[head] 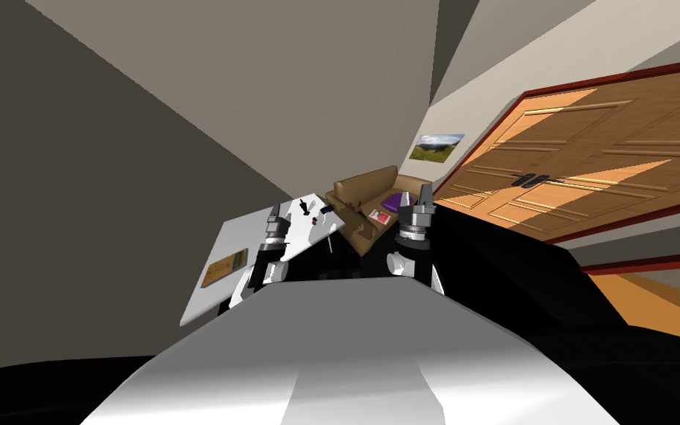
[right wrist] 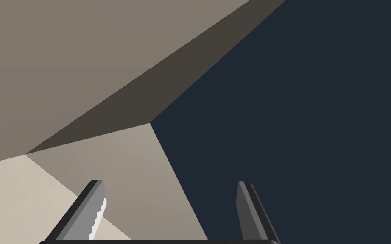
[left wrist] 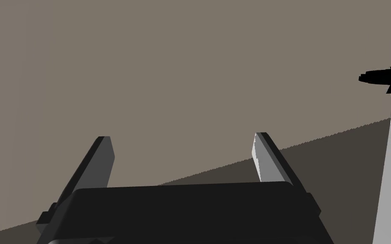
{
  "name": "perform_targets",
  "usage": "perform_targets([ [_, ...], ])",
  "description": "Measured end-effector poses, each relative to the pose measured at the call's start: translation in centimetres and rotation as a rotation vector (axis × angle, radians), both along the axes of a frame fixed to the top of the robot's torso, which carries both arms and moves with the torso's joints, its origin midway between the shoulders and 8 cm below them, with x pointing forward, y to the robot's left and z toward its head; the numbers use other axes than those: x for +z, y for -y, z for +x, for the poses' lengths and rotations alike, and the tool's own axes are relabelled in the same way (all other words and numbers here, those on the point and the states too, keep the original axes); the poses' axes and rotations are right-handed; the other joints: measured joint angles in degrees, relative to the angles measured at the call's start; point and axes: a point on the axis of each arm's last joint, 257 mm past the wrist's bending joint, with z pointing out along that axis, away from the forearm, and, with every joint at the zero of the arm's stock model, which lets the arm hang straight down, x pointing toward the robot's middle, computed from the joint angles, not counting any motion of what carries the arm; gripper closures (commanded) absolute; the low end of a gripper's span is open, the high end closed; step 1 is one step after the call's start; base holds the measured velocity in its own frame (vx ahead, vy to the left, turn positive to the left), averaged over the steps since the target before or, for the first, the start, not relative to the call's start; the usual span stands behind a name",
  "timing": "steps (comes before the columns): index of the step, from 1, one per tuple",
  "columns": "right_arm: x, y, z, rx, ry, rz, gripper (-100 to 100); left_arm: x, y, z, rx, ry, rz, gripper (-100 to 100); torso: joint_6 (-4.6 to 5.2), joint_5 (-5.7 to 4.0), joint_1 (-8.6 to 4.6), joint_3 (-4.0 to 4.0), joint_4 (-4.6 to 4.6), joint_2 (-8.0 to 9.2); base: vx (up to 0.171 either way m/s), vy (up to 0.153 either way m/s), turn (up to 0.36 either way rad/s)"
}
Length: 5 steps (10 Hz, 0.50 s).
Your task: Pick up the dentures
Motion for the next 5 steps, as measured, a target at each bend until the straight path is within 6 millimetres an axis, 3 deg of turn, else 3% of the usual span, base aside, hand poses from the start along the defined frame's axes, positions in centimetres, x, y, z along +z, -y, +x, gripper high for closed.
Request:
perform_targets([
  [5,0.0,0.0,0.0,0.0,0.0,0.0,0,-3.8,-0.3,2.9,-0.035,-0.143,-0.079,-100,0.0,0.0,0.01,0.01,0.0,0.01,0.037,-0.035,-0.006],
])
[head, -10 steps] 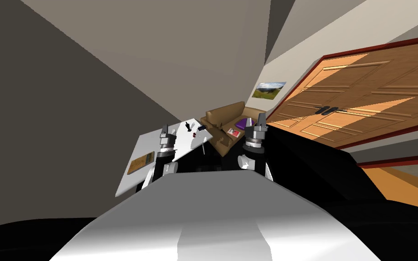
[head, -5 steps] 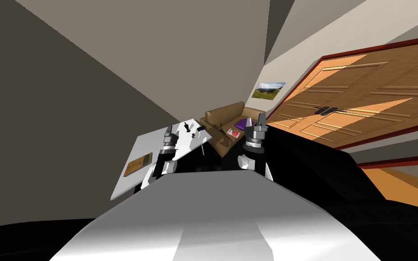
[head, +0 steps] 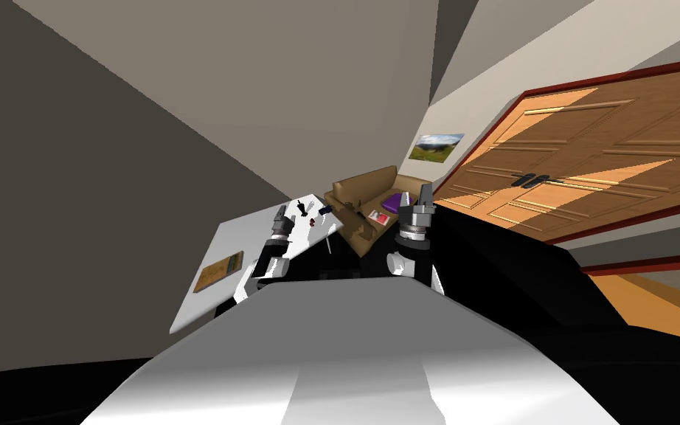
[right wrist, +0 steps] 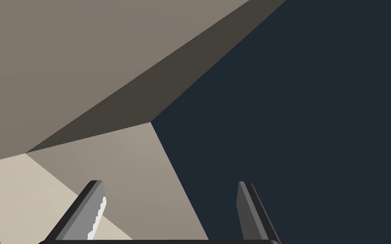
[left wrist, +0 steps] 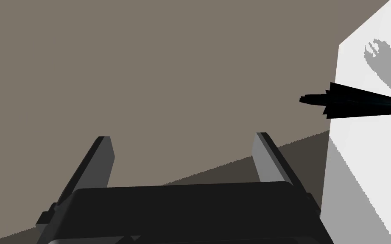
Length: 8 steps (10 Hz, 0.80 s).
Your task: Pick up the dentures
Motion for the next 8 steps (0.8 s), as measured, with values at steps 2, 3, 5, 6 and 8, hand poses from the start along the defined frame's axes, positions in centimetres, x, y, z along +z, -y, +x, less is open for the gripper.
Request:
perform_targets([
  [2,0.0,0.0,0.0,0.0,0.0,0.0,0,-1.6,-0.3,0.9,-0.009,-0.052,-0.031,-100,-0.01,-0.01,0.0,0.01,0.0,0.02,0.027,-0.029,-0.002],
  [3,0.0,0.0,0.0,0.0,0.0,0.0,0,-2.1,-0.4,1.2,-0.013,-0.076,-0.046,-100,0.0,0.0,0.0,0.01,0.0,0.02,0.04,-0.044,-0.009],
  [5,0.0,0.0,0.0,0.0,0.0,0.0,0,-3.5,-0.7,2.1,-0.021,-0.131,-0.079,-100,-0.01,-0.01,-0.01,0.01,0.0,0.02,0.028,-0.028,-0.004],
  [6,0.0,0.0,0.0,0.0,0.0,0.0,0,-4.4,-0.7,2.5,-0.025,-0.161,-0.095,-100,-0.01,0.0,0.0,0.01,0.0,0.01,0.023,-0.024,-0.003],
  [8,0.0,0.0,0.0,0.0,0.0,0.0,0,-5.6,-0.8,3.0,-0.029,-0.207,-0.118,-100,-0.01,0.0,0.0,0.02,0.01,0.04,0.035,-0.038,-0.007],
])
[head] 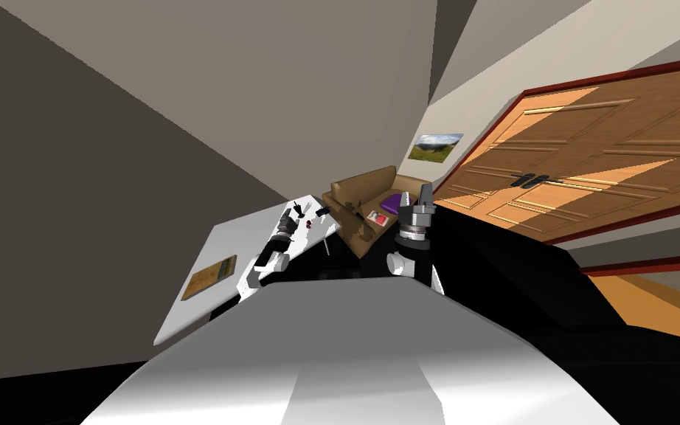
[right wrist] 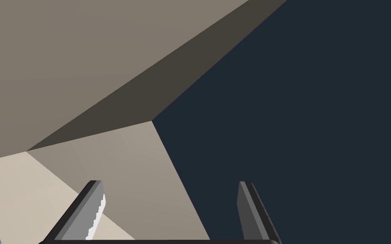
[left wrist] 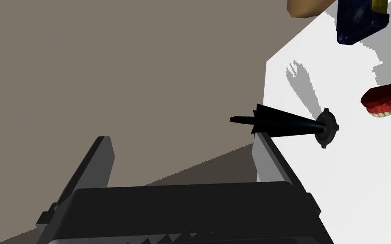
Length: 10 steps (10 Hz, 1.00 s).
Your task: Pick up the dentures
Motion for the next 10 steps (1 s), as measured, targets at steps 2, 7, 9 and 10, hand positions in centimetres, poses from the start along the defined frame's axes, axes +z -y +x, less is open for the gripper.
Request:
perform_targets([
  [2,0.0,0.0,0.0,0.0,0.0,0.0,0,-1.7,-0.1,0.7,-0.006,-0.06,-0.03,-100,-0.01,-0.01,-0.01,-0.03,-0.01,-0.04,0.034,-0.035,-0.003],
  [7,0.0,0.0,0.0,0.0,0.0,0.0,0,-5.4,-0.8,2.1,-0.009,-0.193,-0.087,-100,0.0,0.01,0.04,-0.01,0.0,-0.01,0.026,-0.025,-0.005],
  [9,0.0,0.0,0.0,0.0,0.0,0.0,0,-6.6,-0.9,2.4,-0.008,-0.243,-0.106,-100,0.0,0.0,0.01,-0.01,-0.01,-0.02,0.029,-0.028,-0.004],
  [10,0.0,0.0,0.0,0.0,0.0,0.0,0,-7.1,-1.1,2.5,-0.007,-0.264,-0.113,-100,-0.01,0.0,0.02,-0.01,0.0,-0.01,0.033,-0.038,-0.007],
])
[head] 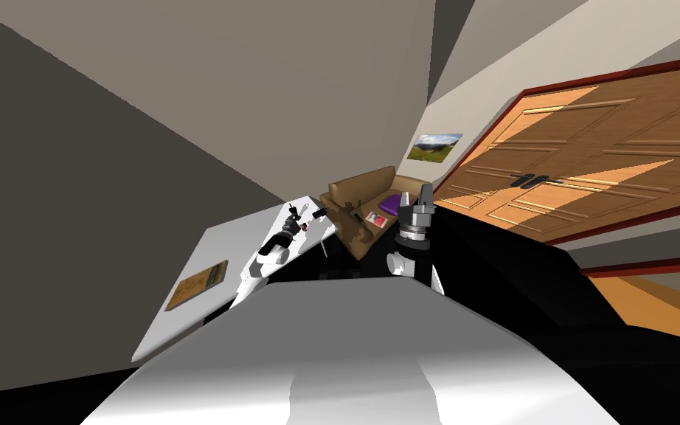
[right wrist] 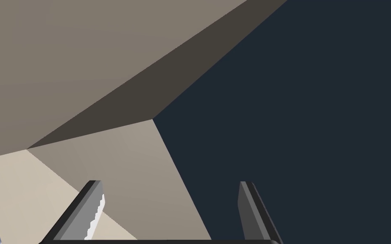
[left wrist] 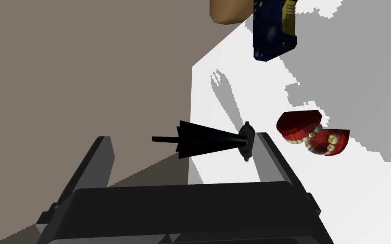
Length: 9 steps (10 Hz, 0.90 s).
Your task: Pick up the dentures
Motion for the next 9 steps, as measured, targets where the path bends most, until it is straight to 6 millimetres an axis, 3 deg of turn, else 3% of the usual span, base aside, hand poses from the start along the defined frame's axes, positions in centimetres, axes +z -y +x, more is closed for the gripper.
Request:
perform_targets([
  [9,0.0,0.0,0.0,0.0,0.0,0.0,0,-6.5,-2.6,0.5,0.032,-0.263,-0.075,-100,0.0,0.0,0.01,0.01,0.0,0.02,0.03,-0.03,-0.004],
])
